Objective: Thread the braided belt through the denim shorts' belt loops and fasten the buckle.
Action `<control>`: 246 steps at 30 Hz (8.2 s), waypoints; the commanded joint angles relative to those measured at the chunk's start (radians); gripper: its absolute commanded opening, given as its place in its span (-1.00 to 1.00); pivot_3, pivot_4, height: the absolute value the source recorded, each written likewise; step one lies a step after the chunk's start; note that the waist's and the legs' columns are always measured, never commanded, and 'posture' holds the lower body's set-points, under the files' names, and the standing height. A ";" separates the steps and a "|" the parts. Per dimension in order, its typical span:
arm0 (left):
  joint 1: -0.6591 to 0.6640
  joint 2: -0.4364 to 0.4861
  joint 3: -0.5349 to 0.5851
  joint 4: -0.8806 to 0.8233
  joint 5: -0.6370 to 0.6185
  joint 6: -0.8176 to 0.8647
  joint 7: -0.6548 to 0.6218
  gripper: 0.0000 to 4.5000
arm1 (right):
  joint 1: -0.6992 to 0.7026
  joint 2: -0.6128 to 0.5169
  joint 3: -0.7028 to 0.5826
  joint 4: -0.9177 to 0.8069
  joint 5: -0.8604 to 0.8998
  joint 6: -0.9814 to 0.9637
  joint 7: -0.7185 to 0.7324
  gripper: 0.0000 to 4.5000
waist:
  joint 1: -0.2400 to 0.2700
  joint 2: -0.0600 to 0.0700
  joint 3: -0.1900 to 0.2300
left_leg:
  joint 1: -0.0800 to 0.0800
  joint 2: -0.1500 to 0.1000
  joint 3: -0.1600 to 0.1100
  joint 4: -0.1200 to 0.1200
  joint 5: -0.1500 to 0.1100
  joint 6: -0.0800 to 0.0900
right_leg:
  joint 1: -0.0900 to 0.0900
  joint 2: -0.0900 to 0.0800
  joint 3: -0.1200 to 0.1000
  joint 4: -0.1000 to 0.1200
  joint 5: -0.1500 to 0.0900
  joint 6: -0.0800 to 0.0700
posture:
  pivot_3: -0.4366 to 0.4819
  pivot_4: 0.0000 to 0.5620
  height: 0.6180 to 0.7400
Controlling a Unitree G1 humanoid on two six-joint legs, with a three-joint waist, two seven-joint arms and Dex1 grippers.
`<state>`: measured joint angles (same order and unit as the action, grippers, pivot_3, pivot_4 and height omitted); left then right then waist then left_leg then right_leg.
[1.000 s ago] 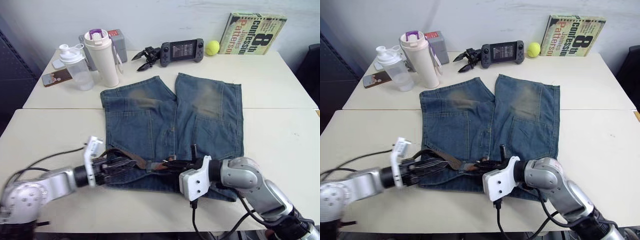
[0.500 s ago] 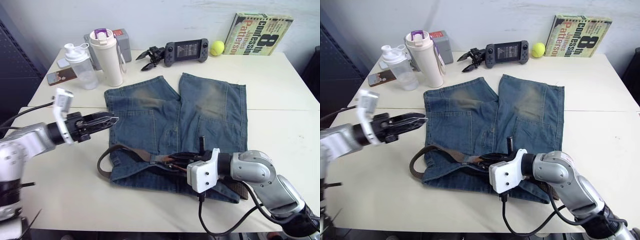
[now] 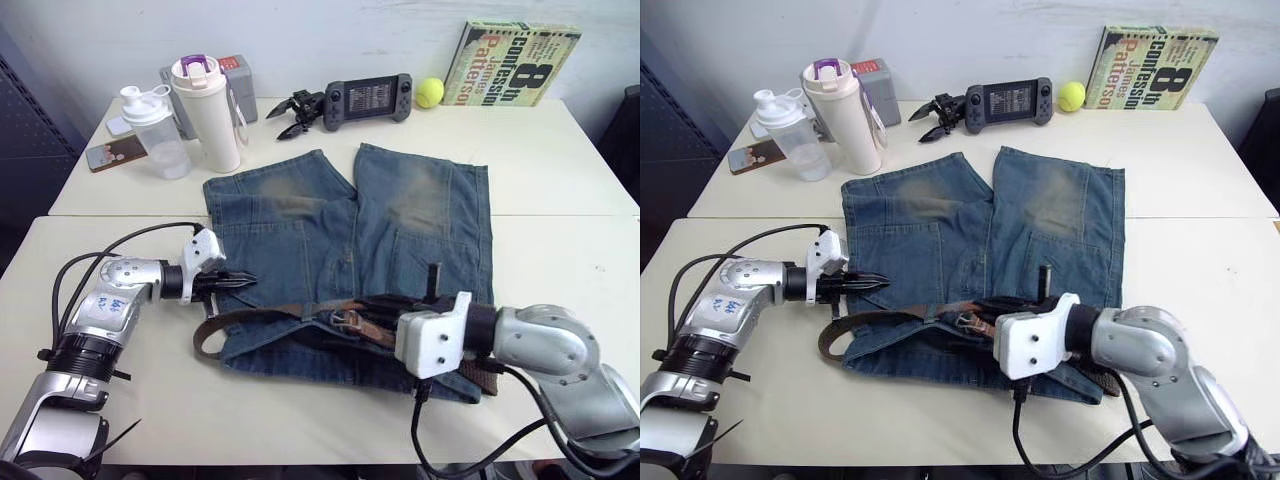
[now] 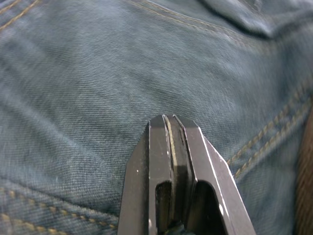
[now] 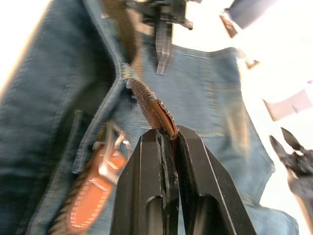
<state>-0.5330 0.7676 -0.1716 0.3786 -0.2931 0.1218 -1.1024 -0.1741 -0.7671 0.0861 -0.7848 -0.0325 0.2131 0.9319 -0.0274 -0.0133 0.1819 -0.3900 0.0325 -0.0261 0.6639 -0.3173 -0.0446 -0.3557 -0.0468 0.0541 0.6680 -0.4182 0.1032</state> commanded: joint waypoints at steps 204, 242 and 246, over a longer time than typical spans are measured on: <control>0.139 0.053 -0.031 -0.792 0.056 0.621 0.240 -1.00 | -0.211 0.250 0.266 -0.167 0.238 1.107 -0.604 -1.00 | -0.005 -0.001 0.001 | -0.001 -0.001 -0.003 -0.002 0.001 0.000 | -0.005 0.002 0.006 0.008 0.000 0.000 | -0.05 -0.47 0.98; 0.093 -0.058 -0.181 -0.915 0.243 0.615 0.489 -1.00 | -0.236 0.243 0.273 -0.137 0.309 1.183 -0.583 -1.00 | -0.001 -0.002 0.001 | -0.002 -0.001 -0.004 0.000 0.001 0.000 | -0.003 0.001 0.006 0.007 0.000 0.000 | -0.05 -0.47 0.98; 0.129 -0.068 -0.175 -0.936 0.282 0.626 0.517 -1.00 | -0.249 0.272 0.240 -0.123 0.305 1.236 -0.594 -1.00 | -0.001 -0.002 0.001 | -0.002 -0.001 -0.004 0.000 0.001 0.000 | -0.004 0.001 0.006 0.008 0.000 0.000 | -0.05 -0.47 0.98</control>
<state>-0.4242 0.7124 -0.3535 -0.5059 -0.0332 0.7452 -0.6130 -0.4080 -0.5123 0.3434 -0.8857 0.2493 1.4365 0.3382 -0.0288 -0.0149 0.1824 -0.3917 0.0314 -0.0298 0.6637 -0.3164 -0.0450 -0.3596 -0.0456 0.0601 0.6755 -0.4184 0.1030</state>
